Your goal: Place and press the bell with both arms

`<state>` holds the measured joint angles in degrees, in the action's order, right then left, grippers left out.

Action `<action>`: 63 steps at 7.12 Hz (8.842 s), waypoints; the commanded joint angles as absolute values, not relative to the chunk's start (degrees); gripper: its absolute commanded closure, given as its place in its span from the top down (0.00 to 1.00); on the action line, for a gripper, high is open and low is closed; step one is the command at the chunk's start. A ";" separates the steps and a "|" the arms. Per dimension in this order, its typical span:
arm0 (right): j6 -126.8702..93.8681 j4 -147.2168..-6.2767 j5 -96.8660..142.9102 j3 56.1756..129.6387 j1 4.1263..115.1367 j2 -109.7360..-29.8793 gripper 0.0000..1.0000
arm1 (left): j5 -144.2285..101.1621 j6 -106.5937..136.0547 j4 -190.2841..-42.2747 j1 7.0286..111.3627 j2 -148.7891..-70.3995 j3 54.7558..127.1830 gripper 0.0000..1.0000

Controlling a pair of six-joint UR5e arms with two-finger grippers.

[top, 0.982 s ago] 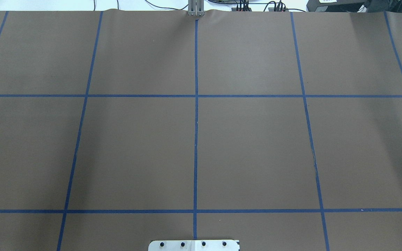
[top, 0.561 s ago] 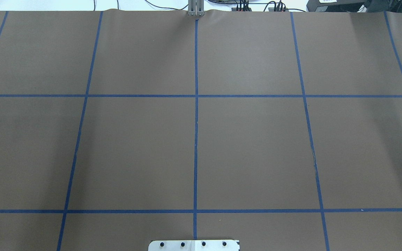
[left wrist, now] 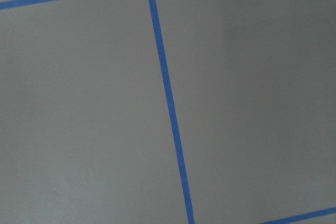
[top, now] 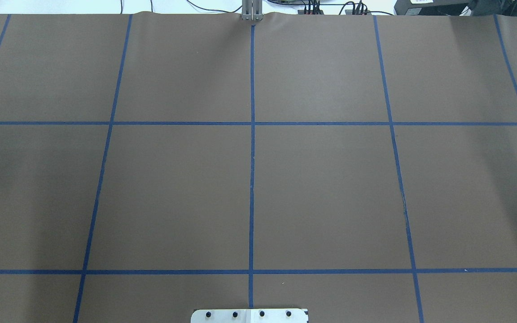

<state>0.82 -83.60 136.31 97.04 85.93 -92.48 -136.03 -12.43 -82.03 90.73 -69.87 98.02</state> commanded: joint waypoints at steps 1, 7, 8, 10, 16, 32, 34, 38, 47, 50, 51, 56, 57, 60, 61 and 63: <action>0.79 -82.97 138.16 96.94 85.70 -92.46 1.00 | -135.09 -10.46 -88.81 90.70 -64.80 92.41 1.00; 1.23 -82.62 139.39 97.21 83.24 -92.81 1.00 | -137.90 -7.29 -97.91 90.53 -57.66 84.04 1.00; 1.32 -82.62 139.39 97.21 82.80 -92.81 1.00 | -137.73 -10.78 -98.00 90.44 -57.74 82.37 0.99; 1.49 -82.53 139.39 97.47 82.44 -92.81 1.00 | -137.64 -15.73 -98.00 87.91 -58.18 84.18 0.99; 1.49 -82.53 139.48 97.38 81.39 -92.99 1.00 | -135.54 -8.98 -96.59 70.61 -59.85 85.17 0.99; 1.58 -82.44 139.39 99.13 79.01 -93.77 1.00 | -139.66 -8.53 -98.00 66.10 -65.21 76.64 0.99; 1.49 -82.44 139.39 100.28 78.84 -94.66 1.00 | -140.45 -8.35 -98.00 65.83 -65.21 76.47 0.99; 1.14 -82.44 139.39 100.37 78.57 -94.66 1.00 | -140.45 -8.44 -98.26 65.48 -65.21 75.23 0.99; 1.05 -82.53 139.48 100.37 78.31 -94.66 1.00 | -142.73 -8.53 -90.25 65.30 -65.21 85.63 0.19; 0.79 -82.53 139.40 100.28 78.31 -94.66 1.00 | -142.47 -8.88 -60.46 65.30 -75.88 103.15 0.19; 0.79 -82.53 139.05 100.20 78.31 -94.05 1.00 | -142.64 -8.44 -55.86 65.30 -82.90 103.18 0.19; 0.70 -82.62 139.13 99.85 78.22 -92.90 1.00 | -144.56 9.79 -48.07 53.66 -119.63 94.18 0.20; 0.53 -82.70 139.57 99.67 78.22 -93.16 1.00 | -146.23 13.76 -48.42 51.35 -127.54 88.21 0.20; 0.62 -82.71 139.39 96.77 78.13 -92.55 1.00 | -147.03 33.28 -65.80 45.21 -142.07 69.69 0.20; 0.62 -82.71 139.39 96.68 78.13 -92.55 1.00 | -147.13 45.58 -80.10 43.96 -144.64 63.52 0.20; 0.61 -82.71 139.57 96.50 78.13 -92.55 1.00 | -146.95 55.52 -87.71 40.88 -150.17 57.24 0.20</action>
<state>0.58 -82.71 139.48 96.60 78.14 -92.56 -147.01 49.44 -83.06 42.47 -146.25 61.43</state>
